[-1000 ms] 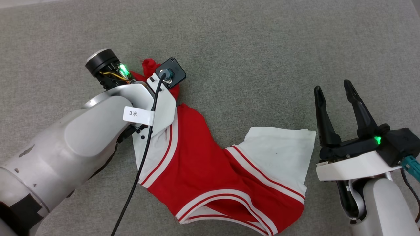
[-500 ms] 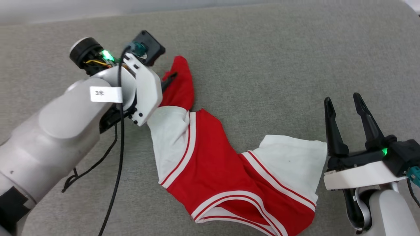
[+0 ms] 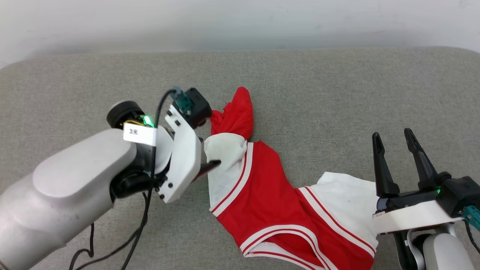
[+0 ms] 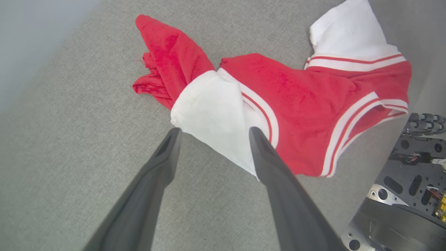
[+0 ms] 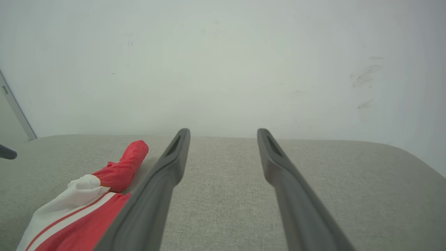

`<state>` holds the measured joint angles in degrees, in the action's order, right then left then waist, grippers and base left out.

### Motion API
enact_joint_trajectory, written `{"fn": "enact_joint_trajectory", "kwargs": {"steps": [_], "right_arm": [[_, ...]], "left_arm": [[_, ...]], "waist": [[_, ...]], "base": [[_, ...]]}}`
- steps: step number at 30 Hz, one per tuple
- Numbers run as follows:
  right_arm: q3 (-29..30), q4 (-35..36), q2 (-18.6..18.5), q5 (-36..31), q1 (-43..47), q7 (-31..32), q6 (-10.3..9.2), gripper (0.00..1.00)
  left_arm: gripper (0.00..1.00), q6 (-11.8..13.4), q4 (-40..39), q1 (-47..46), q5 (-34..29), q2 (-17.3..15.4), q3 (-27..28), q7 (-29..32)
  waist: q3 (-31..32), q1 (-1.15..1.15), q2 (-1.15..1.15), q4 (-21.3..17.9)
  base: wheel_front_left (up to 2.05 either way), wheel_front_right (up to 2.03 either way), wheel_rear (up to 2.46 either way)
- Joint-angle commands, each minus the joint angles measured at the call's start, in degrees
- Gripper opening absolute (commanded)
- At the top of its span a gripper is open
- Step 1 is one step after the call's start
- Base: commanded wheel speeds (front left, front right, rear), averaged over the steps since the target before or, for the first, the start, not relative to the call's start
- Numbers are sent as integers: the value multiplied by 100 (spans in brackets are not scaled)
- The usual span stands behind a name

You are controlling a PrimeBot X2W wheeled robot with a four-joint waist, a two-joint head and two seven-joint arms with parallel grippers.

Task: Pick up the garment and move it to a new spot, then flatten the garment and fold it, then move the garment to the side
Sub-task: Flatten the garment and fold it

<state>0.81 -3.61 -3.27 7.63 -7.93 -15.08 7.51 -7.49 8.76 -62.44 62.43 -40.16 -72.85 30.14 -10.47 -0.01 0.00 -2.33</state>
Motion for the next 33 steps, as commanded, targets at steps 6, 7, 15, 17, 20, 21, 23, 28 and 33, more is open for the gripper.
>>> {"fn": "enact_joint_trajectory", "kwargs": {"steps": [6, 7, 15, 17, 20, 21, 23, 28, 33], "right_arm": [[-79, -12, -55, 23, -27, -12, -4, 100], [-96, -7, -60, 33, -42, -12, -4, 100], [-96, 44, -59, 75, -165, -12, -4, 100], [-89, 54, -52, 87, -201, -12, -4, 100], [-83, 66, -39, 89, -258, -12, -4, 100], [-80, 66, -34, 91, -271, -12, -4, 100], [-80, 66, -26, 97, -287, -12, -4, 100], [-92, 70, -10, 101, -372, -12, -4, 100], [-73, 75, 3, 91, -398, -12, -4, 100]], "left_arm": [[100, 12, -493, 358, -31, 32, -42, 774], [100, 12, -513, 402, -50, 36, -45, 858], [100, 12, -349, 786, -295, 168, -49, 1251], [100, 12, -246, 878, -372, 200, -53, 1302], [100, 11, -89, 976, -445, 245, -53, 1292], [100, 11, -22, 1007, -458, 268, -52, 1291], [100, 11, 75, 1093, -546, 319, -55, 1370], [100, 11, 183, 1376, -709, 420, -108, 1599], [0, 10, 209, 1406, -687, 453, -139, 1516]], "waist": [[64, 1, 0, -6], [45, 1, 0, -33], [-242, 1, 0, -274], [-327, 1, 0, -329], [-461, 1, 0, -402], [-500, 1, 0, -418], [-572, 1, 0, -447], [-690, 1, 0, -495], [-725, 1, 0, -478]], "base": [[0, 0, 0], [0, 0, 0], [0, 0, 0], [0, 0, 0], [0, 0, 0], [0, 0, 0], [0, 0, 0], [0, 0, 0], [0, 0, 0]]}}
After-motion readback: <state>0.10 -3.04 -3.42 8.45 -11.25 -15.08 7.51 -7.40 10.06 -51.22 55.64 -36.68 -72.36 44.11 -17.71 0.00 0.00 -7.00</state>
